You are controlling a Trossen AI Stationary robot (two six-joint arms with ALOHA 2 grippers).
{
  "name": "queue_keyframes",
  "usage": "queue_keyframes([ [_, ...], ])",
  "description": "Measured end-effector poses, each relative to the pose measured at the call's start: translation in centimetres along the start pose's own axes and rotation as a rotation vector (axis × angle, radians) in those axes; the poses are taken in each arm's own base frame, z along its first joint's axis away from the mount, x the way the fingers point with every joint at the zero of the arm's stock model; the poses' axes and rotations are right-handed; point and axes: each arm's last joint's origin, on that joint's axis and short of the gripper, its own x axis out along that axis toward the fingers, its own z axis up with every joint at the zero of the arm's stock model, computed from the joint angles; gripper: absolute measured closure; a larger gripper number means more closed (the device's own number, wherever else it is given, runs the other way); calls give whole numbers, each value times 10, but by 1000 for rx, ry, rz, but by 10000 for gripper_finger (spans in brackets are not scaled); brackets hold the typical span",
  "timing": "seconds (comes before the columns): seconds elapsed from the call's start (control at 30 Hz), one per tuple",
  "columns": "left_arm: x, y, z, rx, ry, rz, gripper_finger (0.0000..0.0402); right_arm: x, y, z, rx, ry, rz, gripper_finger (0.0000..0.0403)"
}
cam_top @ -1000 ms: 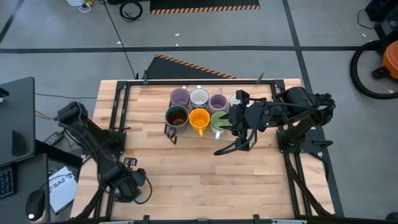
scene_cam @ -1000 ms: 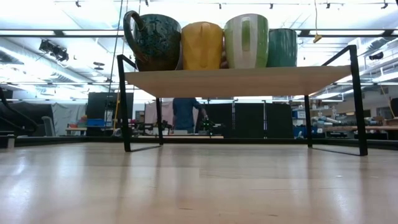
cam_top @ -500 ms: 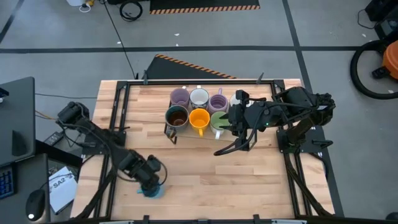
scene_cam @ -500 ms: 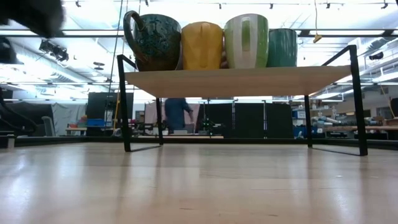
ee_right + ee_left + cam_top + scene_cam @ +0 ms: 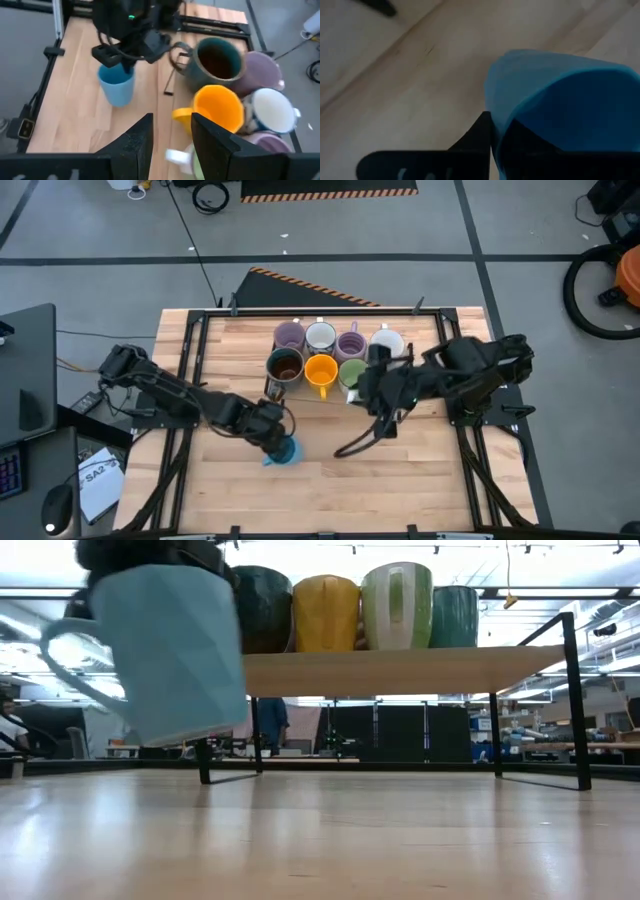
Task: Place coffee mugs
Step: Put the light blue mug on the shelf
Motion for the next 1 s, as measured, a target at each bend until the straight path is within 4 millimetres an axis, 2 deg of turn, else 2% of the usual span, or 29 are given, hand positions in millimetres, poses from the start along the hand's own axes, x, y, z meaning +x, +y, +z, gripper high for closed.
queue_keyframes([
  [0.17,8,-22,19,71,37,56,377,11,9,-6,-21,37,10,265],
  [0.33,14,-36,36,101,62,130,377,19,18,-10,-17,68,77,265],
  [0.5,21,-40,38,101,90,131,367,21,27,-14,-11,80,83,265],
  [0.7,19,-45,23,115,142,121,370,18,34,-16,12,79,89,265],
  [1.0,14,-57,-24,184,194,126,367,15,41,-17,38,66,67,265],
])
